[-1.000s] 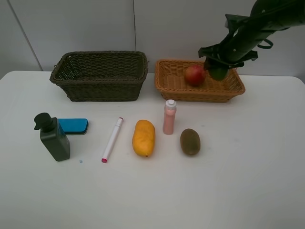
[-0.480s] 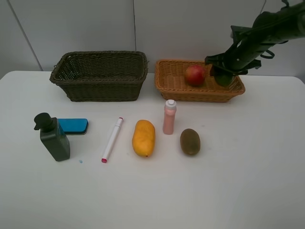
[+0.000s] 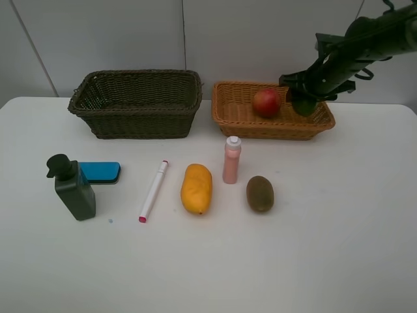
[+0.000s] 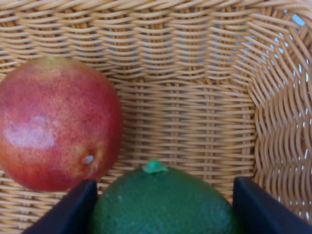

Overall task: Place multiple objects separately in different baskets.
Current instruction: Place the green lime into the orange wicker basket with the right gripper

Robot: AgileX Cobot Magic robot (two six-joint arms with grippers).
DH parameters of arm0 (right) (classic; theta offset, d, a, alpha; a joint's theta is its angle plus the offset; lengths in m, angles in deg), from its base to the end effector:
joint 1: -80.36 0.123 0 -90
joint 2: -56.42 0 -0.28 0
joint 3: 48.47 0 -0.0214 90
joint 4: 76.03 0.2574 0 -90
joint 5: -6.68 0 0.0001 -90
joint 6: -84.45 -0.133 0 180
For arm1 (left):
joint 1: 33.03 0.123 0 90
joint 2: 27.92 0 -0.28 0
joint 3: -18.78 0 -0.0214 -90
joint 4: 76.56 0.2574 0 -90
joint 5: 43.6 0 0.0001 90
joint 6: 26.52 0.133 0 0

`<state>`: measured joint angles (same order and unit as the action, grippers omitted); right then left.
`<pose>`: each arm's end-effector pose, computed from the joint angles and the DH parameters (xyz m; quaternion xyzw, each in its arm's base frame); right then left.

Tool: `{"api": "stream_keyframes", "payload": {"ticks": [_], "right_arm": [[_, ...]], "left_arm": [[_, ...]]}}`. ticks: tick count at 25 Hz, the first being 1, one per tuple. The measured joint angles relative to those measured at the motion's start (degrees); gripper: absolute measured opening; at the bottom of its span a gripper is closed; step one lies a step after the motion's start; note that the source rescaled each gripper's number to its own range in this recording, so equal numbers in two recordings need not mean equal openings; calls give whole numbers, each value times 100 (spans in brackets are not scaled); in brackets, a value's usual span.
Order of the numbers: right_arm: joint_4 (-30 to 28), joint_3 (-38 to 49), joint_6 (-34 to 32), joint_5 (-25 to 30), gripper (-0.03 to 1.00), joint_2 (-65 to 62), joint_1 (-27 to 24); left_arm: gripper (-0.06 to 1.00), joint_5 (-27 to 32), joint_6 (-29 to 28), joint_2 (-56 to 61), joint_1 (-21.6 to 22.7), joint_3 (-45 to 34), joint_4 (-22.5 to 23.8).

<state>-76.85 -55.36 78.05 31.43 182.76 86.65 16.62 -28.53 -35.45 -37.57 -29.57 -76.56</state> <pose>0.4755 0.0516 0.1327 -0.0043 0.9516 0.0291 0.3060 0.0428 -0.0034 0.2632 0.0187 0.8483 -0.0302 0.5283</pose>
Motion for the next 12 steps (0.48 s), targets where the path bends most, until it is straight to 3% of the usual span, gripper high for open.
{"api": "stream_keyframes", "payload": {"ticks": [3,5,6,9,12], "right_arm": [[0,0,18,-18,53,0,0],[-33,0,56,-23,80,0,0],[-40,0,73,-23,88,0,0],[-40,0,90,-23,97,0,0],[-45,0,113,-25,100,0,0]], "left_arm": [[100,0,0,0,0,0,0],[100,0,0,0,0,0,0],[100,0,0,0,0,0,0],[100,0,0,0,0,0,0],[100,0,0,0,0,0,0]]}}
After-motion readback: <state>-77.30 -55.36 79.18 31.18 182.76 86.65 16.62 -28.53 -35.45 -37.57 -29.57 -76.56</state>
